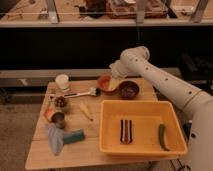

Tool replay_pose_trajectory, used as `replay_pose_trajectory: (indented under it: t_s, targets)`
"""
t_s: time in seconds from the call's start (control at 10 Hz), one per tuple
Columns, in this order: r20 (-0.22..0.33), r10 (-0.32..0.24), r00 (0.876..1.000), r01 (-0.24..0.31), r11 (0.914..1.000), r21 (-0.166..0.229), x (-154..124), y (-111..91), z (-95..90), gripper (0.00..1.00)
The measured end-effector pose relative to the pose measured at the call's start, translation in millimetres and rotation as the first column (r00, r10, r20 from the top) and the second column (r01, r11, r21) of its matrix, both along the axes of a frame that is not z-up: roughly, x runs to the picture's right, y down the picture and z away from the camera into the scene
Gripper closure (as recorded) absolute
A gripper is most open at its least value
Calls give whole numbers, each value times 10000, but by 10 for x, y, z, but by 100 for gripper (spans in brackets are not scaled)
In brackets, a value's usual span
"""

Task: Wipe tray with brush

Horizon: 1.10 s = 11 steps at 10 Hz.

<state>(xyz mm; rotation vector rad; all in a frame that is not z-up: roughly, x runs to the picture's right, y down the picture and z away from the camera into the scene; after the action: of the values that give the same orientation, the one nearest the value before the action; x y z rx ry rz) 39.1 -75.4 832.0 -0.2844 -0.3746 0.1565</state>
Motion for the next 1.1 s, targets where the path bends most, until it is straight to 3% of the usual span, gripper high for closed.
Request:
replay_pose_trajectory:
  t_s: [0.2, 0.5, 0.7, 1.1]
  targets:
    - [138, -360, 9993, 359, 9993, 77, -89, -31, 33, 20]
    - [434, -1032, 9937, 1023, 9945, 234, -532, -68, 75, 20]
    - [693, -1775, 9817, 1757, 9840, 311, -885, -79, 138, 20]
    - [1163, -2237, 9677, 2290, 9728, -346, -1182, 128, 512, 20]
